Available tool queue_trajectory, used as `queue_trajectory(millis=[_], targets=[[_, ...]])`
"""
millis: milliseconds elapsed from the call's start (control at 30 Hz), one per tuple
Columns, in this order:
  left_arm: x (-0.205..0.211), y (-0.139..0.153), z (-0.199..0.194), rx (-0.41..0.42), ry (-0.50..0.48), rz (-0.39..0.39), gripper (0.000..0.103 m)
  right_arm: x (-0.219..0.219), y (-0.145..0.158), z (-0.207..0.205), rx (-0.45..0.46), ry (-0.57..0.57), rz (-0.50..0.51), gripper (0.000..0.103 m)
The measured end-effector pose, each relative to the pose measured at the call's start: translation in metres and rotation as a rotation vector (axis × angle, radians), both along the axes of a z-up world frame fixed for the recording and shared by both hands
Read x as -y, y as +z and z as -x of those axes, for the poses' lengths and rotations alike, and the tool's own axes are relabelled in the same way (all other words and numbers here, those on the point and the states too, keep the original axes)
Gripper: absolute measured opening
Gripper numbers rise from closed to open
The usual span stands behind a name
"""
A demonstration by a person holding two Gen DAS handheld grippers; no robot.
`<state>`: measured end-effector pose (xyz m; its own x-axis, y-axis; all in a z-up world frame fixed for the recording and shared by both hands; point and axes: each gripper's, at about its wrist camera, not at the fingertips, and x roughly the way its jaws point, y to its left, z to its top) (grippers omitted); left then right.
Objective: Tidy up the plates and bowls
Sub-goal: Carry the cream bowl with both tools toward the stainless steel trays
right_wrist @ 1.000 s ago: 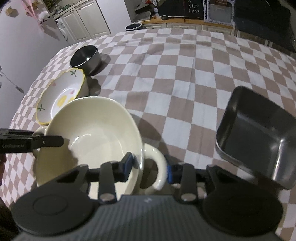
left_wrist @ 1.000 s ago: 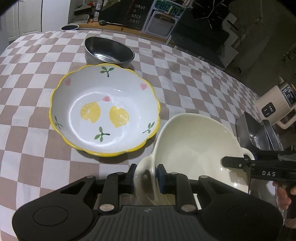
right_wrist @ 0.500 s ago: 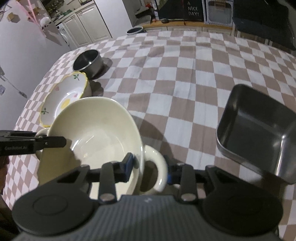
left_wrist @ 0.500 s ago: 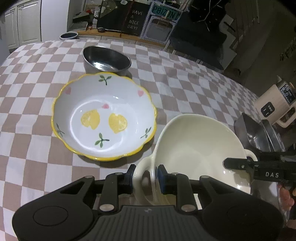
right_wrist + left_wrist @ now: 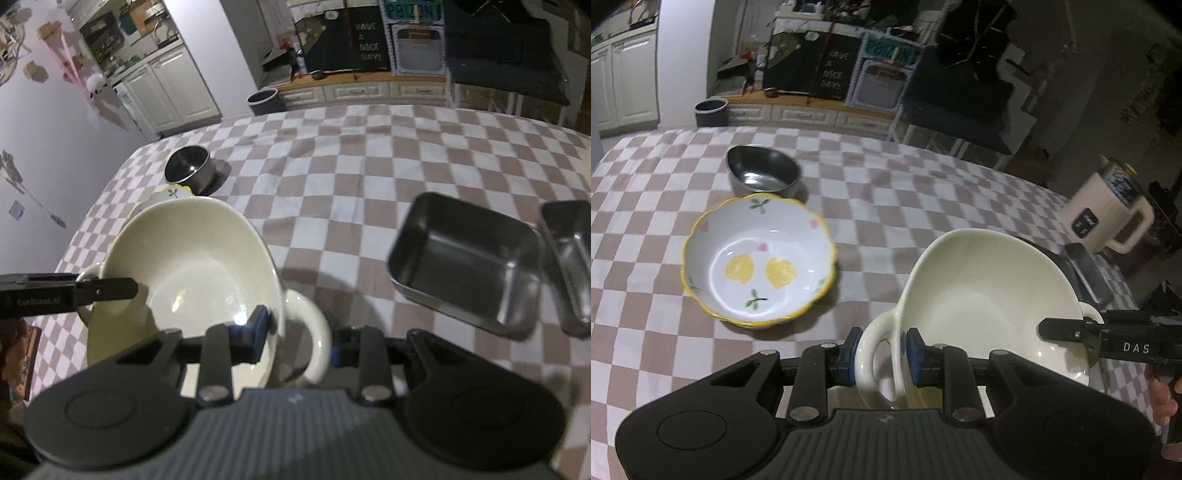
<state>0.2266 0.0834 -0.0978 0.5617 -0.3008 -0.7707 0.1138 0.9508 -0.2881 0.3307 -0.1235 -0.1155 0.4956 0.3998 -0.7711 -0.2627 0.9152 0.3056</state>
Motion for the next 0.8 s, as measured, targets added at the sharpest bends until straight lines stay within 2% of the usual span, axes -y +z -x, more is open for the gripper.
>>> queue_trajectory(millis=[333, 800], targets=[[0.054, 0.017, 0.020, 0.033, -0.086, -0.010, 0.026, 0.051, 0.015, 0.040, 0.009, -0.086, -0.006, 0.037], [0.124, 0.003, 0.032, 0.002, -0.175, 0.020, 0.027, 0.116, 0.008, 0.077, -0.031, -0.170, 0.036, 0.038]])
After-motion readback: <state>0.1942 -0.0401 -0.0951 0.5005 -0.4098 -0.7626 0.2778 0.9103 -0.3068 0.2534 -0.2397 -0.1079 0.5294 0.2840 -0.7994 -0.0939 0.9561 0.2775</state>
